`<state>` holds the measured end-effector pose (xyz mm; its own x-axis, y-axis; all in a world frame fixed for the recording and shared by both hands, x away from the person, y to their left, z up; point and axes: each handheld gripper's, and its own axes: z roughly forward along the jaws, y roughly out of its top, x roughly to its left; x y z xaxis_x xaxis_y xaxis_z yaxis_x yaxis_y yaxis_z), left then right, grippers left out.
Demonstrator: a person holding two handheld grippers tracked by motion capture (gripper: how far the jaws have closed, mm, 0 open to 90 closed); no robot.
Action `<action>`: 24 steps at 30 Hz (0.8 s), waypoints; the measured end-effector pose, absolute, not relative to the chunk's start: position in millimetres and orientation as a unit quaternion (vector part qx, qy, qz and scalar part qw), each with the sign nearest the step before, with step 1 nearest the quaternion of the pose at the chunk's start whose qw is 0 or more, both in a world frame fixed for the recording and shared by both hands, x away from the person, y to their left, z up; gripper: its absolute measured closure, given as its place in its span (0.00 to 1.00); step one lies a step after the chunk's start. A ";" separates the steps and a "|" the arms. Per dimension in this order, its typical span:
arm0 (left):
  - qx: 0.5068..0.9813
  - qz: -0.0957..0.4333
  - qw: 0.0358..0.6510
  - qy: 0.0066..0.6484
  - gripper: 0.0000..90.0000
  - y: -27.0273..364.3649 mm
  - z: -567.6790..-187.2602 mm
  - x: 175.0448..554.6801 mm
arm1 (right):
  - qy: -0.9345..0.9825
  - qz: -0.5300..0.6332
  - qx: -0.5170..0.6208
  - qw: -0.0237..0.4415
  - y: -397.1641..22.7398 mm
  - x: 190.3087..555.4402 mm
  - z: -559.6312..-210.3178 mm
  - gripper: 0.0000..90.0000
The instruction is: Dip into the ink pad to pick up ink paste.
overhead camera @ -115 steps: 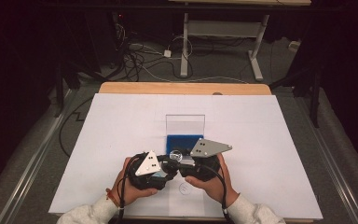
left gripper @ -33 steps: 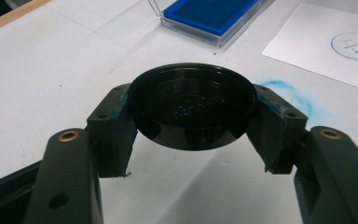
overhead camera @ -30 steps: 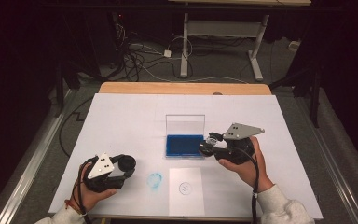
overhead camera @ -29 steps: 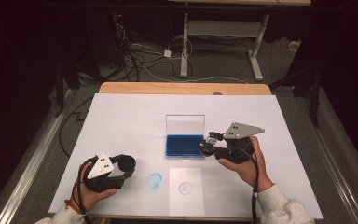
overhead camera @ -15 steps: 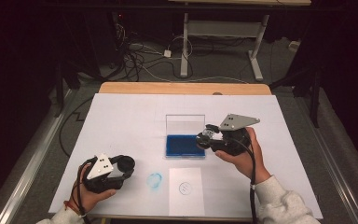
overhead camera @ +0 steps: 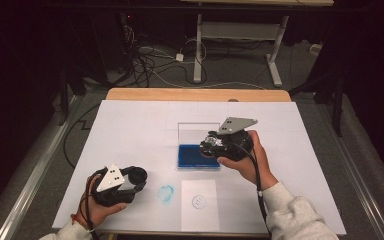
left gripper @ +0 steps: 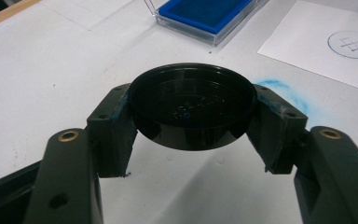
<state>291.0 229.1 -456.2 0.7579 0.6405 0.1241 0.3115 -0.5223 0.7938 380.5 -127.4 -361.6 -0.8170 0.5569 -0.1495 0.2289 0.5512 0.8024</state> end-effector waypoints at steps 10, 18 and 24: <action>0.850 0.197 0.400 0.280 0.41 228.6 -457.3 291.8 | 0.865 0.392 0.251 0.189 -122.1 400.6 -377.8 0.64; 0.850 0.196 0.399 0.281 0.41 229.6 -458.4 291.9 | 0.870 0.369 0.270 0.183 -121.7 411.8 -399.4 0.64; 0.852 0.195 0.398 0.280 0.41 228.8 -458.7 292.0 | 0.873 0.360 0.278 0.175 -120.9 416.3 -413.1 0.64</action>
<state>292.0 228.8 -458.7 0.7678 0.6314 0.1089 0.3216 -0.5267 0.7869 416.3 -120.9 -413.1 -0.7833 0.6126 -0.1056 0.3597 0.5853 0.7266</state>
